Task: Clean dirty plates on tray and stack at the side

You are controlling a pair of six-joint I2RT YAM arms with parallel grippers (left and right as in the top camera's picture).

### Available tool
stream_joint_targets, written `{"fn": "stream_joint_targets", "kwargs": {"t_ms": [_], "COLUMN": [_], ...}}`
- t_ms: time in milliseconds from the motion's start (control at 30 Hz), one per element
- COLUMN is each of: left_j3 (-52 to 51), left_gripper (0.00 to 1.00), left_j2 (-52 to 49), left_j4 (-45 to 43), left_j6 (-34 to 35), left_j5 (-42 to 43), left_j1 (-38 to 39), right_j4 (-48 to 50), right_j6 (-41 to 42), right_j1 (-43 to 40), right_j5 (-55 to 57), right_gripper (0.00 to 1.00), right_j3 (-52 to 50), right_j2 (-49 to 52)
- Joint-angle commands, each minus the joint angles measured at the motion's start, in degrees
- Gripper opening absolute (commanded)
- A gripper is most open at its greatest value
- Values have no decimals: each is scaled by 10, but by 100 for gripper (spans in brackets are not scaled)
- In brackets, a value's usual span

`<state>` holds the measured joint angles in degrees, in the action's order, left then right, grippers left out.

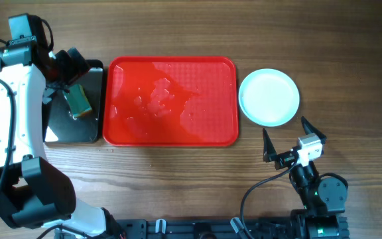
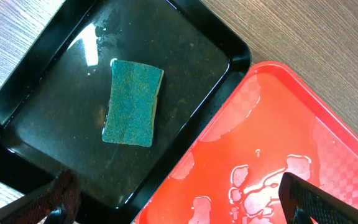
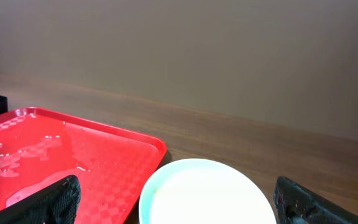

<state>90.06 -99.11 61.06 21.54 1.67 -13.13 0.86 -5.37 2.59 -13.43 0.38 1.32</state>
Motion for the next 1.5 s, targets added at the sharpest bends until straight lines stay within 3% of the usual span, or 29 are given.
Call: {"fn": "stream_joint_targets", "kwargs": {"t_ms": [0,167,300,400,500,600,733,933,1200,1467], "left_j3": [3,3,-18,-111,-284,-449,-605,-750,-854,-897], "left_gripper": [100,100,100,100,100,100,100,100,100,100], "left_j2": [-1,5,83,176,323,480,671,870,966,989], "left_j4": [-1,-3,-93,-220,-355,-435,-467,-476,-559,-570], "left_j6": [-1,-1,-3,-6,-14,-14,-14,-14,-14,-14], "left_j5": [7,5,-1,-24,-25,-21,-21,-30,-50,-45], "left_j1": [2,1,32,73,100,104,104,104,101,94], "right_j4": [1,1,1,1,1,1,1,1,1,1], "right_j6": [9,9,9,9,9,9,9,9,9,9], "right_j1": [2,2,2,2,2,2,2,2,2,2], "right_j5": [8,8,8,8,8,8,8,8,8,8], "right_gripper": [100,100,100,100,100,100,99,100,100,100], "right_j3": [-1,-1,-1,-1,-1,-1,-1,-1,-1,-1], "right_j2": [4,3,3,4,3,3,3,4,3,4]}}
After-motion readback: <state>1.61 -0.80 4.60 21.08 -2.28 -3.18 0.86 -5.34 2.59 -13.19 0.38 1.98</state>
